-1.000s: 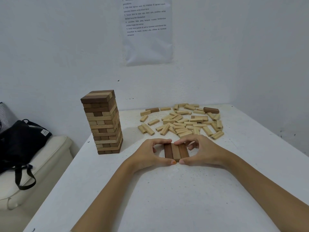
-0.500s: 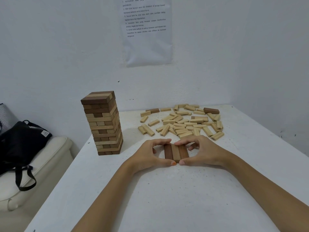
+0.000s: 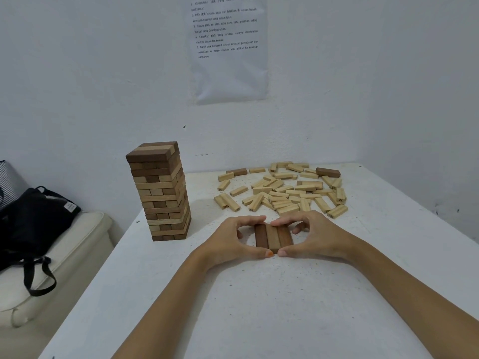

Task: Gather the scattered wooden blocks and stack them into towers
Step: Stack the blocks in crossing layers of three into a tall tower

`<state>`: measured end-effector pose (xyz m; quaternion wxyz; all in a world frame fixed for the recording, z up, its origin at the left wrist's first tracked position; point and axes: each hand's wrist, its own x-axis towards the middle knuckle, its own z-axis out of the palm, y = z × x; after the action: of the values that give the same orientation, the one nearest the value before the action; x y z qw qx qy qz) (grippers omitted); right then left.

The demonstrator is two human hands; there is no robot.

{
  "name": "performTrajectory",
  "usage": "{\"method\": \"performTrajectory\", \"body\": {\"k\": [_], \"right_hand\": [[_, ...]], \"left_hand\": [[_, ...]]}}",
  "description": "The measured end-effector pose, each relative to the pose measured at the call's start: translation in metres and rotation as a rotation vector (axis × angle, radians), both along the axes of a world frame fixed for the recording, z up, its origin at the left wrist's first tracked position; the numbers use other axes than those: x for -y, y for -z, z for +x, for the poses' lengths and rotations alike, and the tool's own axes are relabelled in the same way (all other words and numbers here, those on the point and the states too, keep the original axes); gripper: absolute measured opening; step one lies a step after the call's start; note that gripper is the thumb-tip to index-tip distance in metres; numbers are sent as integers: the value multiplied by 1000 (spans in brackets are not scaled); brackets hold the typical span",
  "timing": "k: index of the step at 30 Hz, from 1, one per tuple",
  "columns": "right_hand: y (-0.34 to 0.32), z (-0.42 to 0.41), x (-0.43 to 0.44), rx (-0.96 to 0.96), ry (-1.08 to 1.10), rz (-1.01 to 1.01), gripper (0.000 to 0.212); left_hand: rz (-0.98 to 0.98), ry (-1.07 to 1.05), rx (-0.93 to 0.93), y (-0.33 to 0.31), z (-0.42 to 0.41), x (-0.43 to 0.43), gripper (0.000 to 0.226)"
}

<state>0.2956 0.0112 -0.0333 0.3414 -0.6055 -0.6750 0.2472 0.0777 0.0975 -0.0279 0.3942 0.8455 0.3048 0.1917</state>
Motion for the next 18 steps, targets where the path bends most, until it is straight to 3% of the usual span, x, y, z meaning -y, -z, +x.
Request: {"method": "performTrajectory", "body": {"k": [14,18], "right_hand": [[-4,-3,3,-27,20,-23,60],[-11,-7,8,-81,39,-21,59]], "left_hand": [[1,-26,16,0,0,2,83],[-57,-52,105,-5,-2,7,79]]}}
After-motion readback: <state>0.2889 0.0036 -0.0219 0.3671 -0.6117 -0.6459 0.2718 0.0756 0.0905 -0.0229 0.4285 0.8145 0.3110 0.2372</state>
